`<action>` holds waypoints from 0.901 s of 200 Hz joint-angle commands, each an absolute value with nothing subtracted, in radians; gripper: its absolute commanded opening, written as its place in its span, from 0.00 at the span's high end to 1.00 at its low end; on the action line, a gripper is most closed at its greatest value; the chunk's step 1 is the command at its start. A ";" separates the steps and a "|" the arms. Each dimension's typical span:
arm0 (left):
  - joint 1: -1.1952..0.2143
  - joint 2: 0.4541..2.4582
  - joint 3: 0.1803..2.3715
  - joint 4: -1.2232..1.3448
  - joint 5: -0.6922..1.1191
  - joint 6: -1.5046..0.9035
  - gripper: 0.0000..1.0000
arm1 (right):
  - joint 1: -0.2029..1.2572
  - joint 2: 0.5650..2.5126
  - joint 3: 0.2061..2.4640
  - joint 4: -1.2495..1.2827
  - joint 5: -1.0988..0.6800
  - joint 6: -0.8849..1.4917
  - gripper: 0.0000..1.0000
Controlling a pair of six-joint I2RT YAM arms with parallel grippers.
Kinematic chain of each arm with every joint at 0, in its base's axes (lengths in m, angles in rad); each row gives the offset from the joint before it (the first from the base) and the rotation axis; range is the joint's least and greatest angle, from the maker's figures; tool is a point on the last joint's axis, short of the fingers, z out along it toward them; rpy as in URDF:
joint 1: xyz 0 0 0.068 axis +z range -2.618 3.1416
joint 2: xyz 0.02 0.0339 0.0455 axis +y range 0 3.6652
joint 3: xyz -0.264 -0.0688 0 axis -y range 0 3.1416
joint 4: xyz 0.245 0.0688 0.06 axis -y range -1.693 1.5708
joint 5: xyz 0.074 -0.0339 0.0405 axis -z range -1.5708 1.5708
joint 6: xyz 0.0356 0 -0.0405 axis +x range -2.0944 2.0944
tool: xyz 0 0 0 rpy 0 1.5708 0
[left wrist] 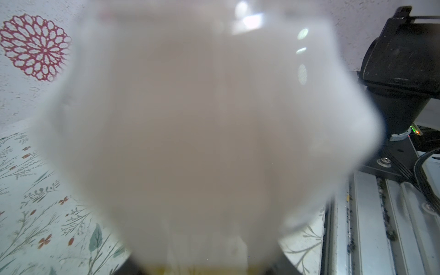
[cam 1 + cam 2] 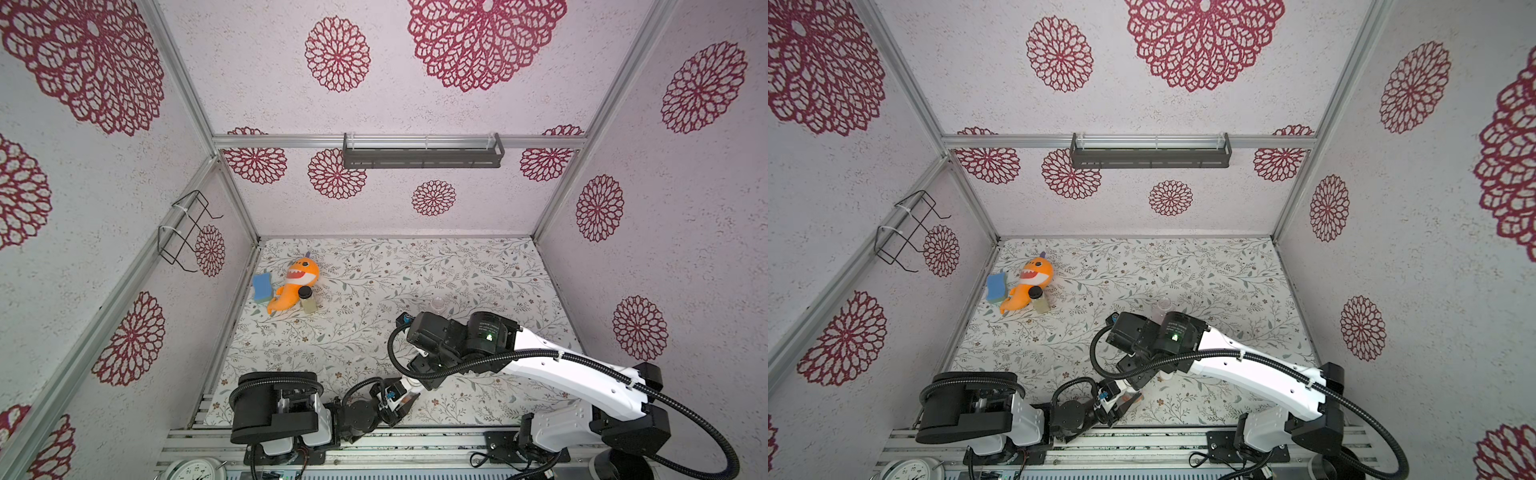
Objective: Screw on the bottle caps
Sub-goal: Pick up the plastic bottle from the bottom-center of the table.
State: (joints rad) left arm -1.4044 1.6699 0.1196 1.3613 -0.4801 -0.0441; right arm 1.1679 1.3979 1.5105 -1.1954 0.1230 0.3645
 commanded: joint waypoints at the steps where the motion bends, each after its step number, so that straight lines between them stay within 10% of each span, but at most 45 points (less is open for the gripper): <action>1: -1.400 1.677 0.111 1.434 -0.483 -0.033 0.47 | 1.159 1.382 1.498 -1.207 0.137 0.348 0.34; 180: -1.400 1.677 0.095 1.486 -0.473 -0.041 0.46 | 1.141 1.349 1.465 -1.200 0.159 0.356 0.34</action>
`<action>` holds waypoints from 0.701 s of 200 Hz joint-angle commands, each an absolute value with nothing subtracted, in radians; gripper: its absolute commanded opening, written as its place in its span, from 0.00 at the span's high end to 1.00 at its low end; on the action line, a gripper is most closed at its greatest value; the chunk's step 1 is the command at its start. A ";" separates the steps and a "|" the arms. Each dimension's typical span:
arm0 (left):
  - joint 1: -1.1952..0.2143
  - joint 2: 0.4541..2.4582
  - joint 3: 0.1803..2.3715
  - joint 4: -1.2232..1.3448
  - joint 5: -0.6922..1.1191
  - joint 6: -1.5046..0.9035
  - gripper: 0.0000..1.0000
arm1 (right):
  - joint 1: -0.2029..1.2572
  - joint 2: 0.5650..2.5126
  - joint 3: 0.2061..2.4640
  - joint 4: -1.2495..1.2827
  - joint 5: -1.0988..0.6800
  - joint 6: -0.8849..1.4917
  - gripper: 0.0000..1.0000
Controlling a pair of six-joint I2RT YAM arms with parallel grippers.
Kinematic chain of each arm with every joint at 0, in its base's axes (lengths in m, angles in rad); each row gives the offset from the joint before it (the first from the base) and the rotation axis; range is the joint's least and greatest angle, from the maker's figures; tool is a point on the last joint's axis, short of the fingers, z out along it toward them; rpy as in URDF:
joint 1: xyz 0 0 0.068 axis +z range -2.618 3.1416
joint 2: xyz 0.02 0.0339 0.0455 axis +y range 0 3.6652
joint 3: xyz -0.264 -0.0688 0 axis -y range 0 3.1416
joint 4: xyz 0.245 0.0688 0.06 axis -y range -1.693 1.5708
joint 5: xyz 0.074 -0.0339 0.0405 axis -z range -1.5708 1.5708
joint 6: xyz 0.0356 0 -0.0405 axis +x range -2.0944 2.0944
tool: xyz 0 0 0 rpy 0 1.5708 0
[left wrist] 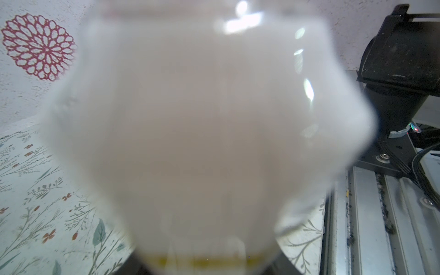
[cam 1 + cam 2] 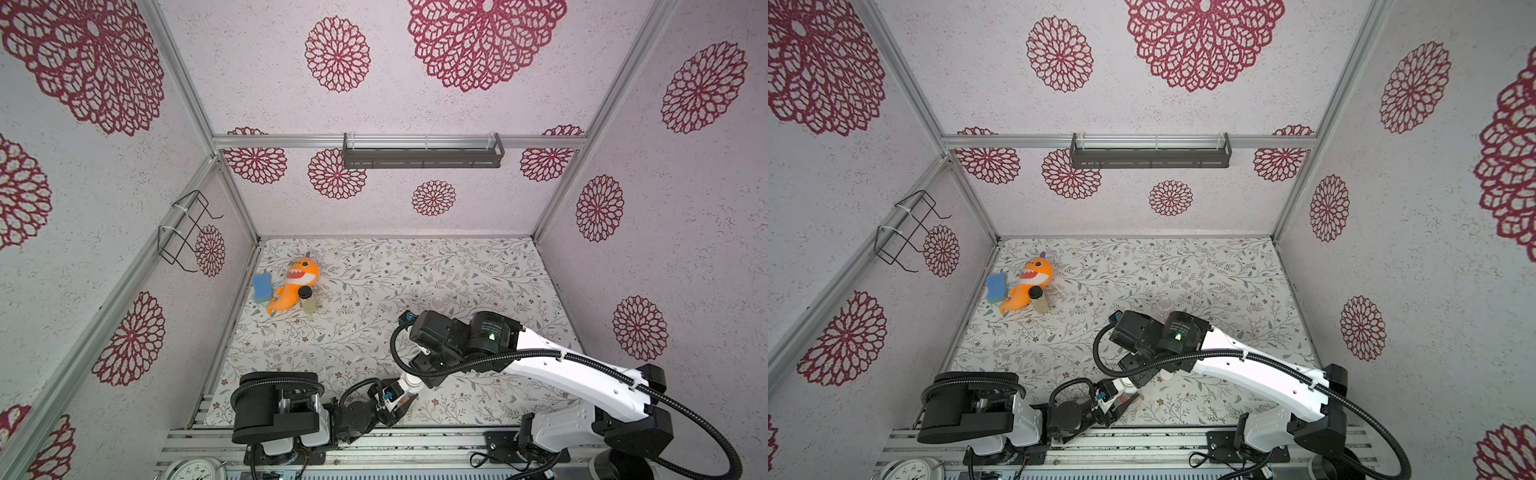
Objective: Screw on the bottle caps
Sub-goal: Pick up the plastic bottle from the bottom-center of the table.
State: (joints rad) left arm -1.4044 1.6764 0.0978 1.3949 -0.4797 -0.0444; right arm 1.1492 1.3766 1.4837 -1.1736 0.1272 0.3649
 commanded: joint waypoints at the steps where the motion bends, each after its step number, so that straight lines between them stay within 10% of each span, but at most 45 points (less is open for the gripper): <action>1: -1.400 1.677 0.095 1.486 -0.474 -0.040 0.46 | 1.141 1.348 1.465 -1.200 0.160 0.355 0.34; 140: -1.400 1.664 0.092 1.488 -0.464 -0.032 0.46 | 1.120 1.355 1.480 -1.201 0.158 0.341 0.34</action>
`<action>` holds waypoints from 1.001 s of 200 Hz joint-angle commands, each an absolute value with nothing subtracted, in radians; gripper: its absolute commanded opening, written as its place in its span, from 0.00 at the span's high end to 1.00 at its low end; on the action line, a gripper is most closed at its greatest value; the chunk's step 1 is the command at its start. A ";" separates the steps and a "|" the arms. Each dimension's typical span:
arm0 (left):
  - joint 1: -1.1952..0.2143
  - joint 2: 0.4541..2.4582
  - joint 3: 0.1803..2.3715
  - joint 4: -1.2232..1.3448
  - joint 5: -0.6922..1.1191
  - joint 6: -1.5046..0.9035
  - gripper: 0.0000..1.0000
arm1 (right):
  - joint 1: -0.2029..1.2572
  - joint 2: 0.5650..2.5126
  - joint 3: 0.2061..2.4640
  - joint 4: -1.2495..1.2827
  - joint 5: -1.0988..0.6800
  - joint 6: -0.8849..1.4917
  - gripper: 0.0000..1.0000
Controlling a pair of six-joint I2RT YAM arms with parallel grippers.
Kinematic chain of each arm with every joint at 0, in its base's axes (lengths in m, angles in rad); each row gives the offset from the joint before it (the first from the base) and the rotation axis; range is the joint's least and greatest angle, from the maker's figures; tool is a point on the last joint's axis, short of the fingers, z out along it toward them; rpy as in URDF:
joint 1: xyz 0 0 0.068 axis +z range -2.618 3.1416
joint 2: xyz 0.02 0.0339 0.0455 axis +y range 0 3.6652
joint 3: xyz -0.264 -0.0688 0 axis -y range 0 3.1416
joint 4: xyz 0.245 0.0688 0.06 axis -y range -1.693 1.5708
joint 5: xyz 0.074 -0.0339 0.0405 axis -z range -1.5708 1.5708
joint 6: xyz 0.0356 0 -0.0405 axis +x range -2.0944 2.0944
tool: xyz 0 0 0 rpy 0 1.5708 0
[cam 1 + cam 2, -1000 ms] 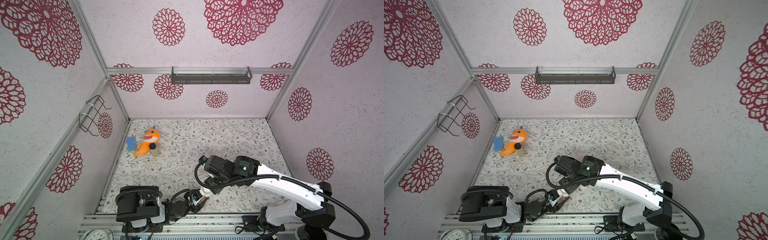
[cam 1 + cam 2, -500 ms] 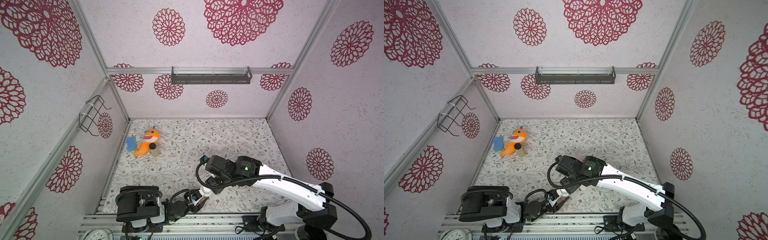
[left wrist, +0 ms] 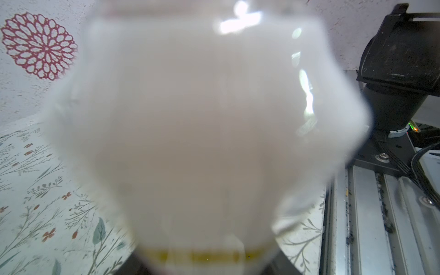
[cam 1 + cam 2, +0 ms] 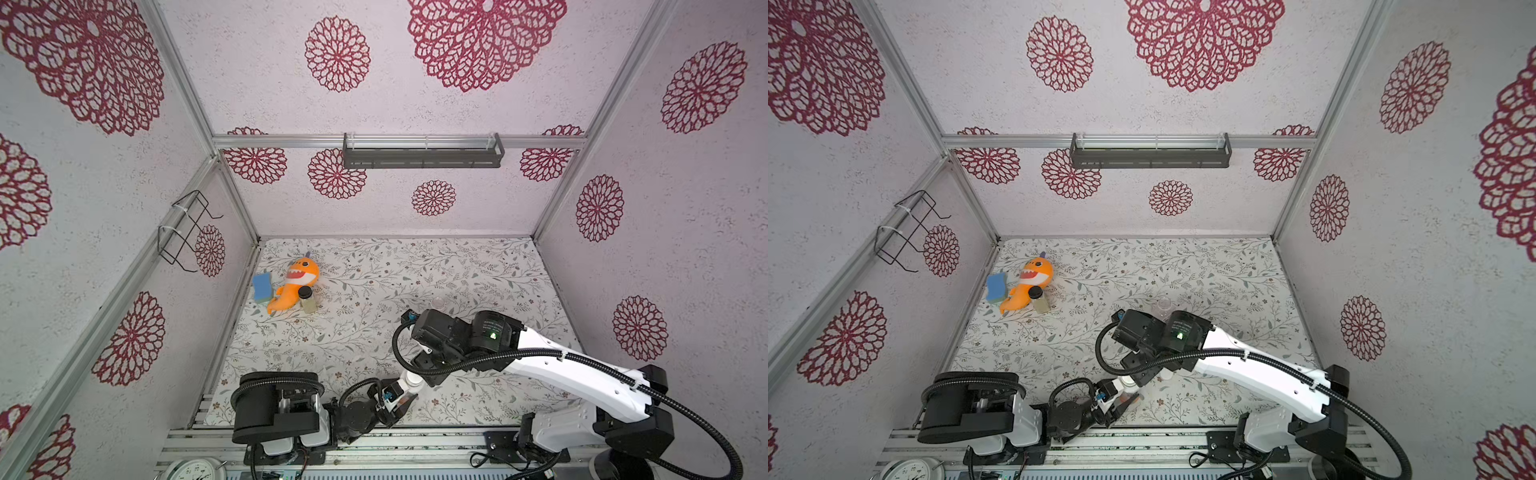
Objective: Screw on the bottle caps
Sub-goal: Pick up the plastic bottle from the bottom-center of the table.
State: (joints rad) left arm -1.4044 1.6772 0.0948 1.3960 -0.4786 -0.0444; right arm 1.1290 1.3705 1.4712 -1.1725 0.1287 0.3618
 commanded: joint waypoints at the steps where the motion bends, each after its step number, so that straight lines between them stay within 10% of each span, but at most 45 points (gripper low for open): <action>1: -1.400 1.664 0.092 1.488 -0.464 -0.032 0.46 | 1.121 1.355 1.480 -1.201 0.157 0.341 0.34; 200: -1.406 1.676 0.096 1.471 -0.458 -0.021 0.46 | 1.207 1.419 1.599 -1.259 0.218 0.231 0.40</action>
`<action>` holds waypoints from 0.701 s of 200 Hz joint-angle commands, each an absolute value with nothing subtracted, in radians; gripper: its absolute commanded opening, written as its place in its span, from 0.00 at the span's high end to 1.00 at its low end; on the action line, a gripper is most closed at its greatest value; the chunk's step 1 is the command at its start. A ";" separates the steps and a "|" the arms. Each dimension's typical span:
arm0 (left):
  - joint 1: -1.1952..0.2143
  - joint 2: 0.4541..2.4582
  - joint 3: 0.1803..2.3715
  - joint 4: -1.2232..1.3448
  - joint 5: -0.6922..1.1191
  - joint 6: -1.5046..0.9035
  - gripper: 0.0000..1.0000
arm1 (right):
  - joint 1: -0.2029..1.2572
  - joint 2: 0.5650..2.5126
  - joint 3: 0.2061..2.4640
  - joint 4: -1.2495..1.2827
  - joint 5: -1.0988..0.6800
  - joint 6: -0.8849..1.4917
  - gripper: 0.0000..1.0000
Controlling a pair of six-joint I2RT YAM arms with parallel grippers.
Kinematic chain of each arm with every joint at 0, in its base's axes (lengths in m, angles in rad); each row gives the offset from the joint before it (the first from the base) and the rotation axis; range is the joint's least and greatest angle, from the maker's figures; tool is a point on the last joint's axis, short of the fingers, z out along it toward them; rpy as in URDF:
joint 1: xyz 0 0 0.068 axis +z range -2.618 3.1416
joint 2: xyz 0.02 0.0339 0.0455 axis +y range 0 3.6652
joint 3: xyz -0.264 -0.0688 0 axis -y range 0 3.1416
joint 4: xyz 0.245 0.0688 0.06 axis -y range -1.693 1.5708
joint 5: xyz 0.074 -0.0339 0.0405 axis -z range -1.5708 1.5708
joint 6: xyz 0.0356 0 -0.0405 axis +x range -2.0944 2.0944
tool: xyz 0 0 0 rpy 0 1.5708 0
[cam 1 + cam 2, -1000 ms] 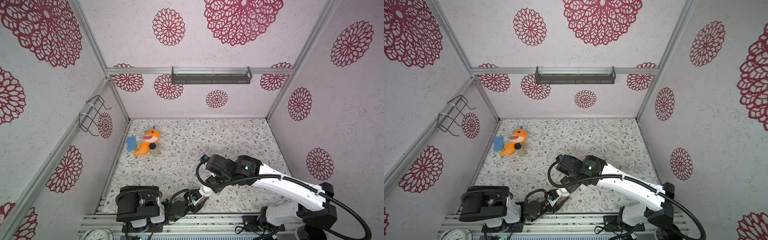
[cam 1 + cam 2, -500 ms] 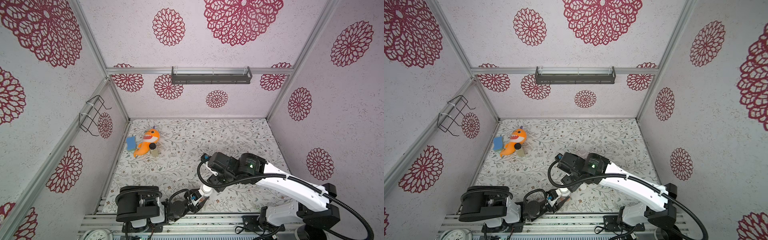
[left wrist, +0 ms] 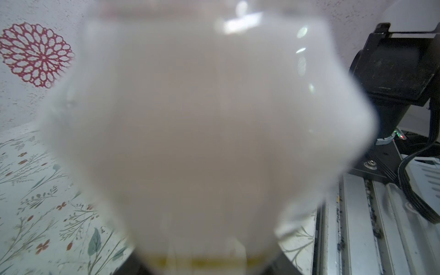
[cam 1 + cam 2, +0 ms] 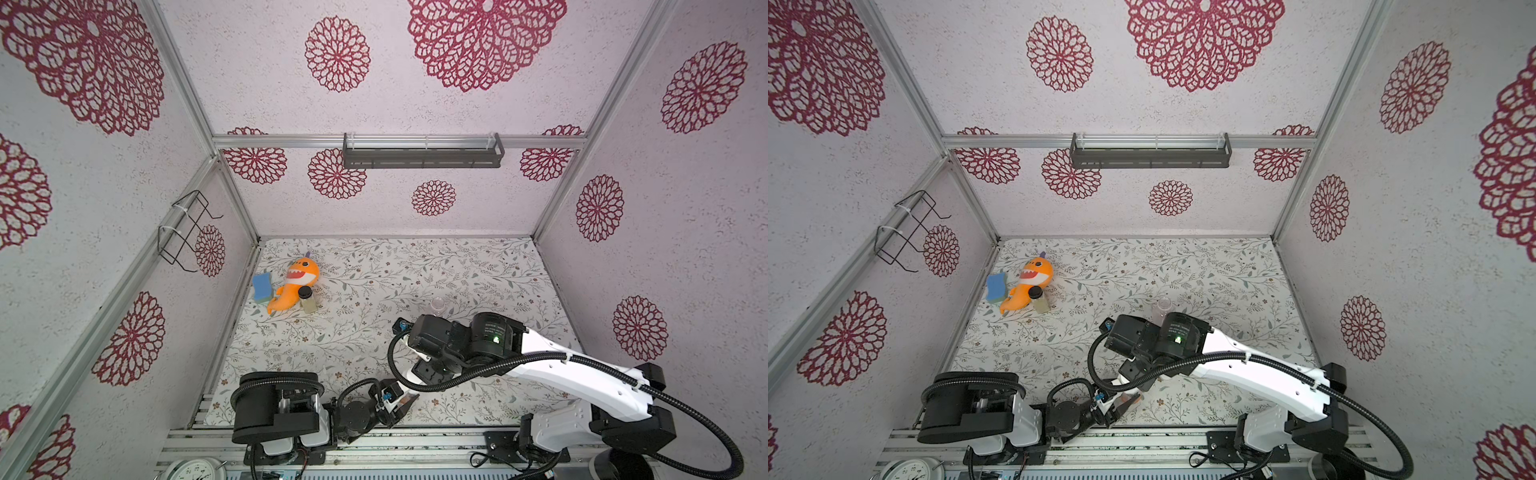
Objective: Screw on the bottle caps
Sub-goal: Pick up the plastic bottle from the bottom-center of the table.
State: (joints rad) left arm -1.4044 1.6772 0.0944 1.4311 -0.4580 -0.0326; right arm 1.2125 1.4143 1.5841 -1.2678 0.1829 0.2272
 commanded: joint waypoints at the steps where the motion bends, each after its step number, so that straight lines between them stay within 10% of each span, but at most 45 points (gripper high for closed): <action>1: -1.406 1.676 0.096 1.471 -0.458 -0.020 0.46 | 1.207 1.419 1.598 -1.258 0.217 0.231 0.40; 140: -1.411 1.674 0.087 1.491 -0.473 -0.012 0.46 | 1.137 1.400 1.565 -1.244 0.158 0.209 0.41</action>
